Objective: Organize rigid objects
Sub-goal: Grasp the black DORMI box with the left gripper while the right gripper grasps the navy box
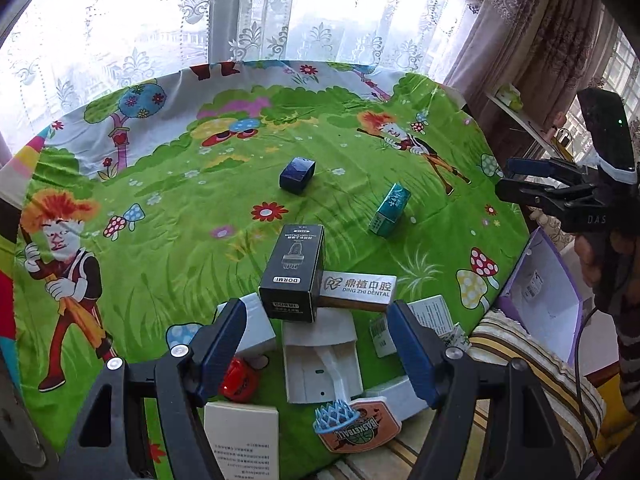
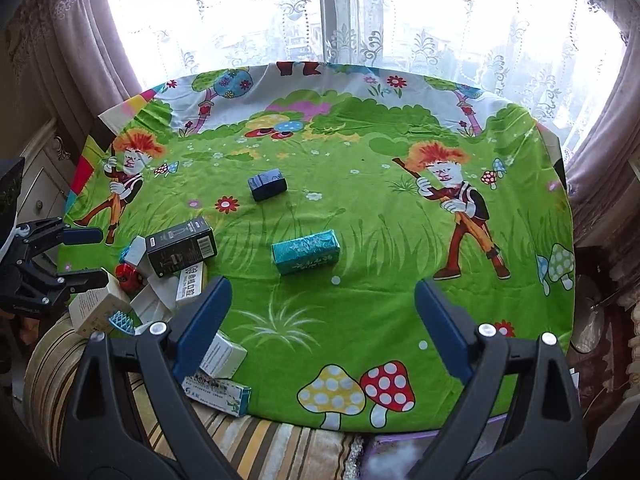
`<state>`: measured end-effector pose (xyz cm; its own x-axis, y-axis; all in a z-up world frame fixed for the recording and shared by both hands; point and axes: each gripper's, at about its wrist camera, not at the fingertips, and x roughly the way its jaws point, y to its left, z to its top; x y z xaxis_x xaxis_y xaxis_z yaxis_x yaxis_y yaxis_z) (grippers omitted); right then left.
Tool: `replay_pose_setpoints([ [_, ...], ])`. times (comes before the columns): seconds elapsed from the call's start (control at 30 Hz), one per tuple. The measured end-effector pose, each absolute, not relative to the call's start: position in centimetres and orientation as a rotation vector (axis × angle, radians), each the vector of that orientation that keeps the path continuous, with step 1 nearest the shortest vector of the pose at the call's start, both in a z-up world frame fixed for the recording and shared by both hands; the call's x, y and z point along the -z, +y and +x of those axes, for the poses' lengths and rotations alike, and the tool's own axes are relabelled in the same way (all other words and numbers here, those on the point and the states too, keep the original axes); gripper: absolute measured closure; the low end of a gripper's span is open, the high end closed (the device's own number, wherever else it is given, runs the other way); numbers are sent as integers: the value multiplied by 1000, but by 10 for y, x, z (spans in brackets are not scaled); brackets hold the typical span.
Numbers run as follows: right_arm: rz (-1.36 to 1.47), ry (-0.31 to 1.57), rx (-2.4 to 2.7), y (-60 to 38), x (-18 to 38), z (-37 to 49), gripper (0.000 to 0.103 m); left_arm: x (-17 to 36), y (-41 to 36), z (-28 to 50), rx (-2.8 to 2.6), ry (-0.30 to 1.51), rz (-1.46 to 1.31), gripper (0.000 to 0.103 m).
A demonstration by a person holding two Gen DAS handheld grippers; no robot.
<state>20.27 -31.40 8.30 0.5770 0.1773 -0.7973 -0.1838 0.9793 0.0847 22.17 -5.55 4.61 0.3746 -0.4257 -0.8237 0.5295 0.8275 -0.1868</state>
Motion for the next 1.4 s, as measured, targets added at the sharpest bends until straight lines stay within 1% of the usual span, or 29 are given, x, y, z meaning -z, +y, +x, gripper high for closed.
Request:
replay_pose_setpoints([
  [0.27,-79,988,-277,-282,-51,265,9,-17,-85,267,633,1130,160,29],
  [0.4,-112,1023,-296,-268,-31,289,9,1,-87,280,628,1178,144,30],
  [0.47,-128,1038,-297,-261,-21,299,9,4,-88,285,637,1186,130,38],
  [0.53,-133,1050,-307,-254,-13,308,9,9,-91,289,647,1201,144,53],
  [0.6,-131,1059,-320,-248,-6,317,9,15,-91,293,650,1215,142,62],
  [0.7,-129,1057,-339,-240,-1,330,9,14,-84,299,641,1209,67,63],
  [0.97,-175,1062,-407,-213,11,356,9,-12,-51,308,531,1095,-123,63],
  [1.13,-206,1086,-433,-198,23,370,9,-20,-37,307,487,1057,-141,63],
  [1.23,-214,1103,-437,-193,29,377,14,-22,-32,305,469,1045,-150,63],
  [1.27,-213,1109,-431,-193,31,380,18,-21,-32,304,466,1044,-151,63],
  [1.33,-211,1125,-423,-193,35,384,27,-18,-30,302,462,1051,-163,63],
  [1.37,-209,1134,-418,-193,38,385,37,-16,-29,301,457,1055,-166,63],
  [1.4,-205,1132,-413,-193,38,386,43,-14,-29,300,452,1058,-169,63],
])
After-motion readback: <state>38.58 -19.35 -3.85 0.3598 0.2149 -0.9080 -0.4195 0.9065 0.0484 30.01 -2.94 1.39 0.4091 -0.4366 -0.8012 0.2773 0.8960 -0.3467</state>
